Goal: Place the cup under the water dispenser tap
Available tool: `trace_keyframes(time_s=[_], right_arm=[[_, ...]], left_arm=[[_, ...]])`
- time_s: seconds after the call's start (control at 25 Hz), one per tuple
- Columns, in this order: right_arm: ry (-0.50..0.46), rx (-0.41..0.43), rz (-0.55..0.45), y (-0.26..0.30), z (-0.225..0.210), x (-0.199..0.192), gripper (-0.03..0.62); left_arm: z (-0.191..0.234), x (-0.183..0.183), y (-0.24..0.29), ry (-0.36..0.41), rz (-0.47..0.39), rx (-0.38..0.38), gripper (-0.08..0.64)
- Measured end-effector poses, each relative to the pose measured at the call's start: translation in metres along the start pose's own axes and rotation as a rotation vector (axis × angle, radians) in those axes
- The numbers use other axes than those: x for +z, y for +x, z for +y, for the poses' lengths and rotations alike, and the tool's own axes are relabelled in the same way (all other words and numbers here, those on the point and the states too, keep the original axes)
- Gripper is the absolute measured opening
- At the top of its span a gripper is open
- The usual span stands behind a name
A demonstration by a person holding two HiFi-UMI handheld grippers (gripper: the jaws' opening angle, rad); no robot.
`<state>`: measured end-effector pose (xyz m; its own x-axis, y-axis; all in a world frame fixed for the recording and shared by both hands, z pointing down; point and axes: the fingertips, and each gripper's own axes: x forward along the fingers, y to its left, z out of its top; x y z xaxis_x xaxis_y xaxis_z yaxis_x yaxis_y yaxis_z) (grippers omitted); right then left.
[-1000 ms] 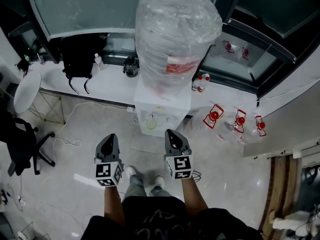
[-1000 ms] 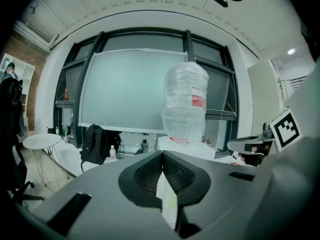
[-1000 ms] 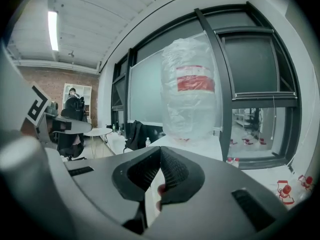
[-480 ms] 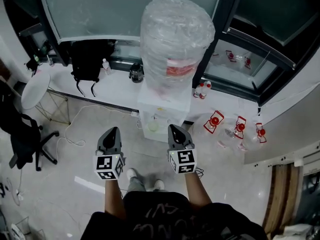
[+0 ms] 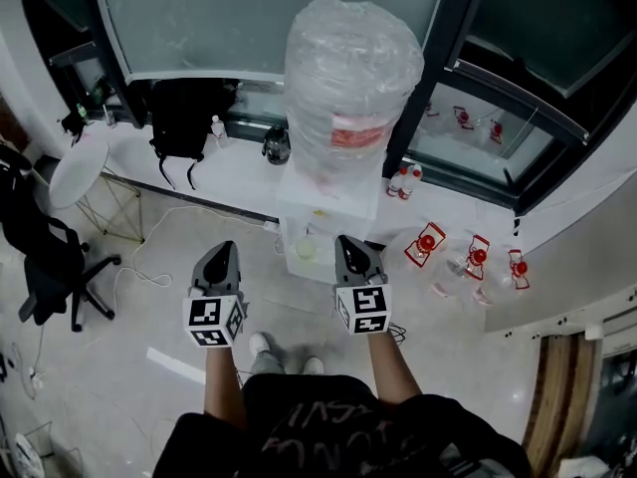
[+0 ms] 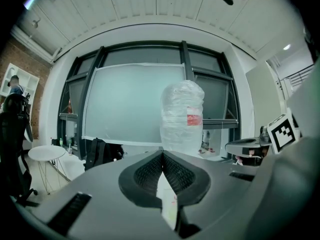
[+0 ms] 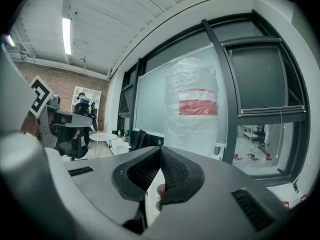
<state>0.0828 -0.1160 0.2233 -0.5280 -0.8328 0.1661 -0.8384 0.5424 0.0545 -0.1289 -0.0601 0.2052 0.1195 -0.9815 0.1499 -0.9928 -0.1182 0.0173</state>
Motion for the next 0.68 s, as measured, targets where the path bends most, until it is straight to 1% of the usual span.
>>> trace_keyframes(time_s=[0.32,0.48,0.68], right_arm=[[0.001,-0.009,-0.015,-0.004,-0.007,0.003,0.014],[0.000,-0.012,-0.021,-0.004,-0.006,0.007,0.014],[0.017,-0.011,-0.023,-0.004,-0.007,0.009,0.014]], left_arm=[[-0.005,0.009,-0.002,0.003,-0.025,0.005,0.015],[-0.004,0.012,-0.003,-0.004,-0.029,0.008,0.015],[-0.004,0.014,-0.004,0.009,-0.025,0.006,0.015]])
